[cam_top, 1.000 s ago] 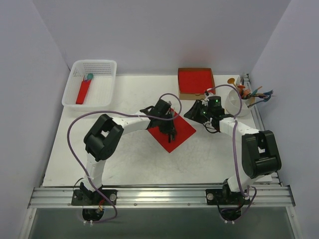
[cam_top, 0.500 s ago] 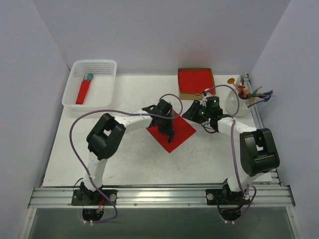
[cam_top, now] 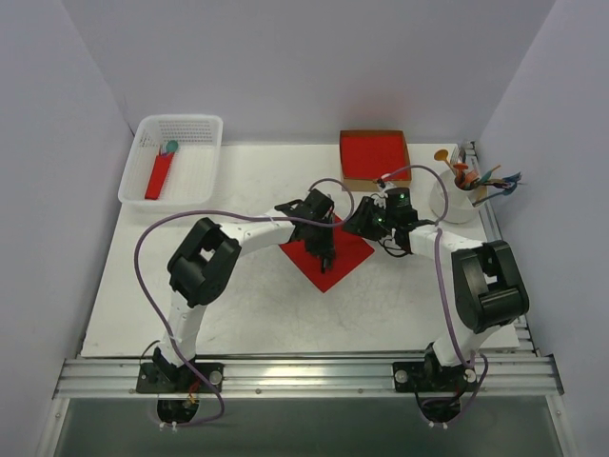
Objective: Place the utensils on the paper napkin and roll it up
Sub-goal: Place the utensils on the napkin.
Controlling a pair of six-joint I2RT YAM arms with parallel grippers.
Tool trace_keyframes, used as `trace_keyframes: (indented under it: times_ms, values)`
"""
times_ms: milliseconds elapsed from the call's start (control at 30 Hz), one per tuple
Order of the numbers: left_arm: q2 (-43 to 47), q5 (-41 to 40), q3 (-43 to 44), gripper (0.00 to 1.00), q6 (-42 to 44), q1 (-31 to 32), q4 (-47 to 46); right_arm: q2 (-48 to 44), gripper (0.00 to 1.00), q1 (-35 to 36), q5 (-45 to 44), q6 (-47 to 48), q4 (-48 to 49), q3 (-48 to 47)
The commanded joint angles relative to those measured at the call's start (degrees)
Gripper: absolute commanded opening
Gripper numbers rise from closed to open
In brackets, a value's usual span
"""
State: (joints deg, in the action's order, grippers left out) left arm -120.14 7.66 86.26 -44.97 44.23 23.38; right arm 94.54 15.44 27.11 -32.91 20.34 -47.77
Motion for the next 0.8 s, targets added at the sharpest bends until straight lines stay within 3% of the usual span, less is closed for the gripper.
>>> trace_keyframes:
  times_ms: [0, 467, 767]
  values:
    - [0.1, -0.8, 3.2, 0.28, 1.2, 0.4, 1.4, 0.1, 0.33, 0.4, 0.7, 0.7, 0.7, -1.1]
    - [-0.8, -1.3, 4.6, 0.31, 1.6, 0.4, 2.6, 0.7, 0.33, 0.5, 0.3, 1.8, -1.6, -1.6]
    - [8.2, -2.3, -0.6, 0.33, 2.7, 0.1, 1.9, 2.8, 0.34, 1.6, -1.6, 1.5, -4.5, -3.0]
